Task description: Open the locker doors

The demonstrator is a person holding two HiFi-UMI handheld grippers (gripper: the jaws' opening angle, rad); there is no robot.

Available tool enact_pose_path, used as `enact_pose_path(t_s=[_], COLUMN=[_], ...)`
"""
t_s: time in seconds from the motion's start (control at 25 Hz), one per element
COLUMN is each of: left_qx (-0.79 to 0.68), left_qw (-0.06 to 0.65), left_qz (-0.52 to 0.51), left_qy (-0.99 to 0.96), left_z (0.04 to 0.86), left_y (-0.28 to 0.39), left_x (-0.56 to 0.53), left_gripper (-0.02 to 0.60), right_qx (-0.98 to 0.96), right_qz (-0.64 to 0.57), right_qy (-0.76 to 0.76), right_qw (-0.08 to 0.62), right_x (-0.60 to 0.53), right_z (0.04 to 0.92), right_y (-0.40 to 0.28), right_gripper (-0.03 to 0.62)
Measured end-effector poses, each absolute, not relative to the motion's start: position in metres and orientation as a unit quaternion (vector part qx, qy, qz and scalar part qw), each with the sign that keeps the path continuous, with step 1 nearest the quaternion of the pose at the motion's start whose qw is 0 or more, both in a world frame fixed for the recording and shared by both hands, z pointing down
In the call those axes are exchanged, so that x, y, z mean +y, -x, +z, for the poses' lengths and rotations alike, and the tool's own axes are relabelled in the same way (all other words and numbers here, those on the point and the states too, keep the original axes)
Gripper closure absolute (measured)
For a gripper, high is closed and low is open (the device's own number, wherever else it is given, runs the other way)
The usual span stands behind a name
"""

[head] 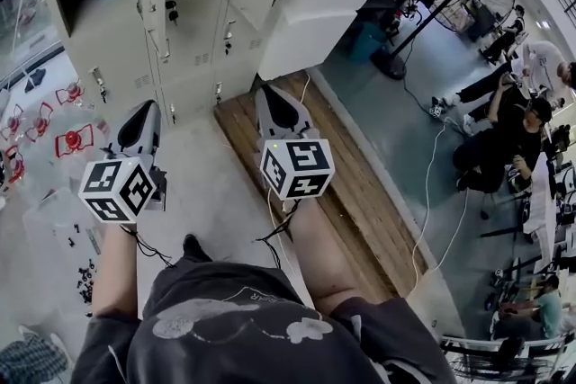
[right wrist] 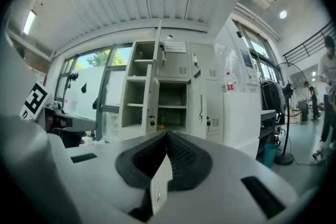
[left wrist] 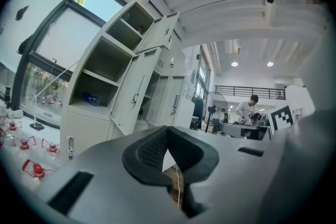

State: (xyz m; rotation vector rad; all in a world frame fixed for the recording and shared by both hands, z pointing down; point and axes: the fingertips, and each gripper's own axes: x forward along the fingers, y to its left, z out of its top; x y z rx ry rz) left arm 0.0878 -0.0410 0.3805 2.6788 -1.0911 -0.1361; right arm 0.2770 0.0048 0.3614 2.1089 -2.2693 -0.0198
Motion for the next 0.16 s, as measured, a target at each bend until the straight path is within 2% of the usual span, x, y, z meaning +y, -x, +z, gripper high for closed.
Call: enact_pose_path(t_s=[0.16], left_qx=[-0.376], left_qw=[0.123], left_qz=[-0.046], left_qy=[-0.917], left_z=[0.395], left_y=[-0.094], left_x=[-0.014], left_gripper=[0.574], right_qx=[-0.732], right_qz=[-0.006], right_qy=[-0.681], right_qw=[0.017], right_x=[0.026], right_z=[0.372], right_y=[-0.285], right_gripper=[0.565])
